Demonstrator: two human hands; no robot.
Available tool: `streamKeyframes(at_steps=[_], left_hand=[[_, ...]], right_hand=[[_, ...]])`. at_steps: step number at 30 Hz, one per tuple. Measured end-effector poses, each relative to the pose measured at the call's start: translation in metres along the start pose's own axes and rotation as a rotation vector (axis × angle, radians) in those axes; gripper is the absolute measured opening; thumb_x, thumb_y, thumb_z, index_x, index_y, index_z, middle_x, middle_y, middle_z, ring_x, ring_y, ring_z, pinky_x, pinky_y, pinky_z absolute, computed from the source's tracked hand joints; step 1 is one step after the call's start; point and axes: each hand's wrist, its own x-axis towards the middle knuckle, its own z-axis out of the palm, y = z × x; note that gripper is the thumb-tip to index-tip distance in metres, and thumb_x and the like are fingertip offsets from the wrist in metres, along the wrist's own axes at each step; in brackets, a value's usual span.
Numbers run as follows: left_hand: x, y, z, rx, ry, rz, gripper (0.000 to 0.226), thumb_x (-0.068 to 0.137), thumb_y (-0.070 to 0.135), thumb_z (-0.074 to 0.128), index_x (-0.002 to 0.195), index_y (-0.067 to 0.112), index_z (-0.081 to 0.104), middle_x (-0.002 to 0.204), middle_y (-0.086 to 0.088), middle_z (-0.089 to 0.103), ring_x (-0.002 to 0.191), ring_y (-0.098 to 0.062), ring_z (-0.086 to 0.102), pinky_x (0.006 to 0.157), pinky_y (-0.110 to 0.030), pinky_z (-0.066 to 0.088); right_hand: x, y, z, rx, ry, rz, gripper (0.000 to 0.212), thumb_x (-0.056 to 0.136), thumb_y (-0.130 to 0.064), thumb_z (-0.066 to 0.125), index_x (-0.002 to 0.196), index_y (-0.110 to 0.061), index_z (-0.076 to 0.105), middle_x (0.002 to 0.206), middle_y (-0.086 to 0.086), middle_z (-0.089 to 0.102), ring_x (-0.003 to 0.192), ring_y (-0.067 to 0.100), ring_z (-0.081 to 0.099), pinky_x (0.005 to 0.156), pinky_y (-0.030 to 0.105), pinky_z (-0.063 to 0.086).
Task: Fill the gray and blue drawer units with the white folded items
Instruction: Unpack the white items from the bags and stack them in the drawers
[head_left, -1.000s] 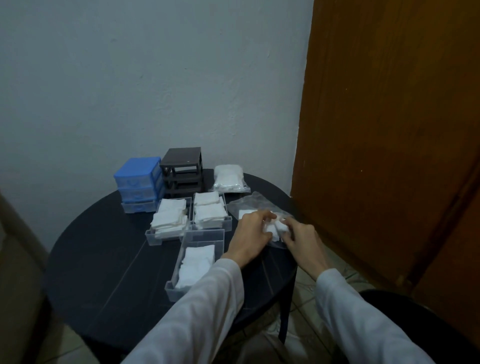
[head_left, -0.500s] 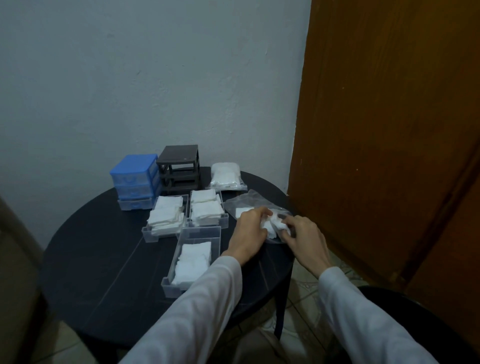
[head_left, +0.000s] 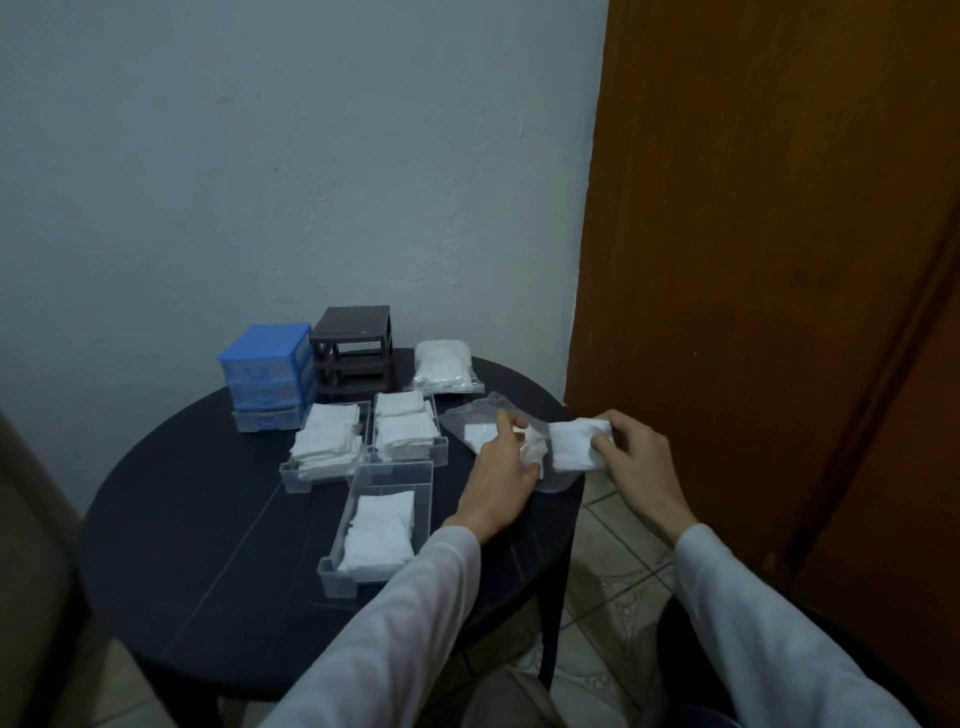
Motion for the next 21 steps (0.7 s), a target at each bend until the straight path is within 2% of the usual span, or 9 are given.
streamKeyframes(at_steps=[2, 4, 5, 8, 11, 14, 17, 19, 21], left_hand=[[-0.003, 0.002, 0.0, -0.021, 0.008, 0.006, 0.041, 0.086, 0.002, 0.057, 0.119, 0.017, 0.037, 0.116, -0.002, 0.054, 0.105, -0.011, 0.053, 0.081, -0.016, 0.04], [-0.006, 0.003, -0.004, -0.027, 0.031, 0.008, 0.042, 0.085, 0.001, 0.056, 0.121, 0.015, 0.04, 0.119, -0.004, 0.054, 0.106, -0.011, 0.051, 0.076, -0.012, 0.039], [-0.008, 0.003, -0.008, -0.039, 0.039, 0.005, 0.041, 0.085, 0.001, 0.056, 0.122, 0.014, 0.042, 0.121, -0.005, 0.054, 0.105, -0.01, 0.05, 0.074, -0.009, 0.04], [-0.018, 0.0, -0.025, -0.056, 0.094, 0.023, 0.036, 0.087, 0.002, 0.057, 0.119, 0.015, 0.048, 0.12, 0.0, 0.057, 0.102, -0.007, 0.053, 0.074, -0.005, 0.04], [-0.032, -0.01, -0.051, -0.06, 0.146, 0.037, 0.029, 0.088, 0.0, 0.054, 0.113, 0.014, 0.054, 0.11, 0.008, 0.058, 0.098, -0.002, 0.052, 0.073, 0.001, 0.038], [-0.046, -0.028, -0.082, -0.063, 0.19, 0.016, 0.028, 0.087, -0.002, 0.05, 0.101, 0.02, 0.058, 0.107, 0.01, 0.06, 0.104, -0.001, 0.054, 0.079, -0.005, 0.042], [-0.056, -0.05, -0.105, -0.047, 0.24, -0.035, 0.028, 0.087, -0.004, 0.048, 0.1, 0.019, 0.059, 0.107, 0.008, 0.061, 0.105, -0.003, 0.054, 0.082, -0.006, 0.04], [-0.061, -0.066, -0.113, -0.054, 0.271, -0.076, 0.027, 0.09, -0.002, 0.047, 0.106, 0.015, 0.061, 0.11, 0.007, 0.061, 0.106, -0.005, 0.055, 0.082, -0.008, 0.04], [-0.066, -0.077, -0.116, -0.097, 0.308, -0.111, 0.024, 0.092, 0.002, 0.049, 0.109, 0.013, 0.062, 0.11, 0.006, 0.063, 0.101, -0.006, 0.059, 0.077, -0.007, 0.043]], right_hand=[[0.002, -0.003, -0.001, 0.046, -0.006, 0.02, 0.015, 0.093, -0.01, 0.049, 0.101, -0.005, 0.06, 0.098, 0.009, 0.061, 0.089, 0.022, 0.059, 0.069, 0.027, 0.051], [0.002, -0.005, -0.001, 0.086, -0.005, 0.019, 0.013, 0.093, -0.009, 0.048, 0.1, -0.005, 0.058, 0.098, 0.012, 0.061, 0.091, 0.025, 0.059, 0.075, 0.039, 0.053], [0.002, -0.008, -0.001, 0.12, -0.005, 0.018, 0.013, 0.092, -0.007, 0.048, 0.101, -0.007, 0.058, 0.1, 0.009, 0.06, 0.092, 0.023, 0.059, 0.076, 0.038, 0.054], [0.001, -0.017, 0.006, 0.242, -0.049, 0.029, 0.023, 0.092, -0.004, 0.047, 0.109, -0.017, 0.056, 0.111, 0.003, 0.056, 0.101, 0.017, 0.056, 0.072, 0.023, 0.052], [0.0, -0.03, 0.018, 0.259, -0.123, -0.006, 0.028, 0.091, -0.003, 0.047, 0.108, -0.025, 0.053, 0.117, 0.0, 0.053, 0.106, 0.017, 0.053, 0.081, 0.03, 0.051], [-0.001, -0.044, 0.035, 0.252, -0.215, -0.049, 0.025, 0.091, -0.003, 0.046, 0.104, -0.023, 0.053, 0.108, -0.01, 0.051, 0.095, 0.012, 0.054, 0.082, 0.037, 0.054], [-0.003, -0.055, 0.056, 0.233, -0.294, -0.08, 0.02, 0.094, -0.008, 0.045, 0.094, -0.022, 0.06, 0.106, -0.01, 0.052, 0.089, 0.008, 0.053, 0.071, 0.025, 0.048], [-0.004, -0.063, 0.07, 0.244, -0.323, -0.097, 0.023, 0.094, -0.01, 0.048, 0.091, -0.026, 0.064, 0.108, -0.011, 0.055, 0.095, 0.004, 0.051, 0.076, 0.017, 0.042], [-0.006, -0.071, 0.083, 0.261, -0.363, -0.106, 0.022, 0.092, -0.012, 0.053, 0.087, -0.031, 0.065, 0.101, -0.016, 0.058, 0.095, 0.005, 0.054, 0.079, 0.021, 0.047]])
